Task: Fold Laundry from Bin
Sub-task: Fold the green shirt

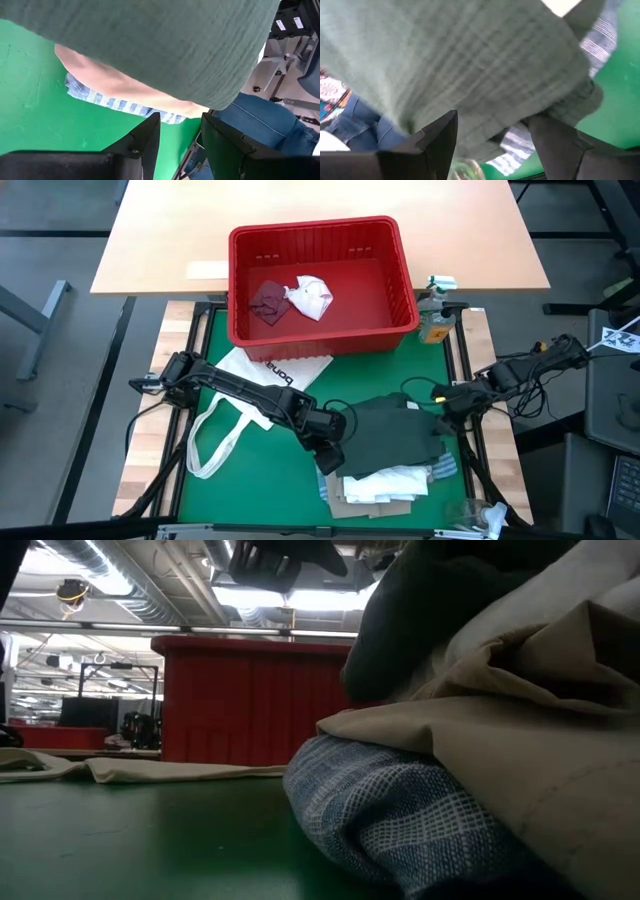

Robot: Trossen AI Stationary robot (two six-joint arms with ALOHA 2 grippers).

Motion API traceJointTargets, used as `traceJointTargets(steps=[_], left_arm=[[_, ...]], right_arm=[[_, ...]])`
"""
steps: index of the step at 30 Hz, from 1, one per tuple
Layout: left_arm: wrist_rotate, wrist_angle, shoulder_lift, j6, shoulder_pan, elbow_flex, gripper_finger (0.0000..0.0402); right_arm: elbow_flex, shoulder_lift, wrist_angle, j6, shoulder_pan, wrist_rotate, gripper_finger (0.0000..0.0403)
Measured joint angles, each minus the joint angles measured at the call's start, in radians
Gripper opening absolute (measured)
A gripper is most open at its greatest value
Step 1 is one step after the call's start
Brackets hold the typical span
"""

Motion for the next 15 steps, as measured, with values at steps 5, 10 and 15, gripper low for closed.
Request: traceJointTargets(steps=[5, 10, 15], left_arm=[[-0.004, 0.000, 0.000, -0.001, 0.000, 0.000, 0.0137], [-0.006, 0.000, 0.000, -0.003, 0.000, 0.001, 0.0137], [-0.006, 0.000, 0.000, -0.004, 0.000, 0.001, 0.0137]], right_arm=[[-0.053, 0.036, 0.026, 0.063, 0.000, 0.009, 0.0244], [-0.070, 0.091, 0.046, 0.066, 0.000, 0.009, 0.0244], [-0.099, 0.149, 0.125, 0.065, 0.000, -0.007, 0.0244]])
